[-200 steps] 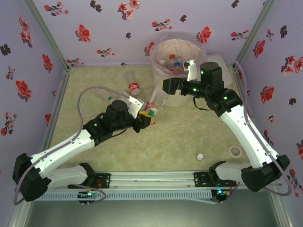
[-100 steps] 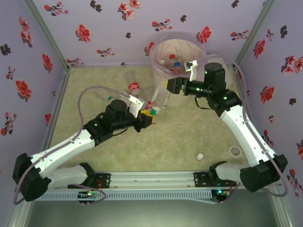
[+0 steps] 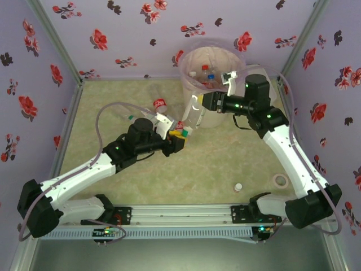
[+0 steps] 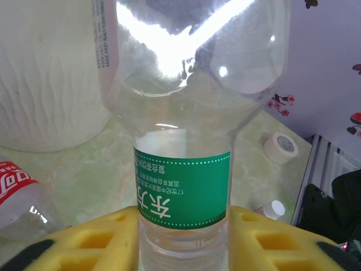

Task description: Put the plastic bottles in the bin

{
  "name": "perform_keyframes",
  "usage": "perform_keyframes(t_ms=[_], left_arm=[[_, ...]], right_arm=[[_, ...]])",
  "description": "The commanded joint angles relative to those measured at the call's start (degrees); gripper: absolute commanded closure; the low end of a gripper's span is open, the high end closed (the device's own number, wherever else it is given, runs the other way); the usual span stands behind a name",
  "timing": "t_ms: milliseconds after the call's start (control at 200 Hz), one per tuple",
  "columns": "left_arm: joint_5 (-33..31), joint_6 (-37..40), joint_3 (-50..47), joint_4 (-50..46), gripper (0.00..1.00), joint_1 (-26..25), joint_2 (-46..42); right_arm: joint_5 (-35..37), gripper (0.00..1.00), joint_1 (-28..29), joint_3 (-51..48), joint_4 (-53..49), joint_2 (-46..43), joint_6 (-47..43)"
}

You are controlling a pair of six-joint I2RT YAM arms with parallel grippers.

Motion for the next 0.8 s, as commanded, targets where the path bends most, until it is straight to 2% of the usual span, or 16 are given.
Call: perform_keyframes(t_ms=[0,110,165,245,390,490,640,795], left_arm=[[-1.31,-1.89,0.49,1.88,0.33,-0.34,-0.63],[-4.07,-4.64,-0.74,2.4,0.06,-0.36,-2.36],[-9.28,-7.88,-0.71,0.1,0.01,-0.34,-3.74],[-17.09,-12.17,0.68,-6.56,0.0,-0.26,-5.67],[-26.67,-17.5,-1.78,-10.93,0.0,0.08,-10.8],[-31.34,-21.56,-3.92,-14.73,0.0,0.92,-13.41],[-38.5,-30.93,-7.58,-21.09,0.0,1.85,-16.18],[-43.08,-35.34,-9.14,-26.47,0.0,2.42,-21.03]], right_arm=[[1.52,0.7,-1.13,2.5,-0.24,-2.27,-2.58],[4.52,0.74,-2.13,7.11,-3.38,-3.23,-5.21],[8.08,0.76,-2.36,10.63,-6.68,-2.84,-6.63],[10.67,0.78,-2.59,15.54,-10.08,-1.62,-8.82],[16.6,0.82,-3.15,19.73,-4.79,-1.2,-8.35],[21.74,0.83,-3.14,25.83,-6.61,1.75,-9.72],[34.15,0.88,-3.35,29.33,-4.49,5.58,-13.49],[38.36,0.88,-3.44,37.17,-7.41,13.3,-16.08]])
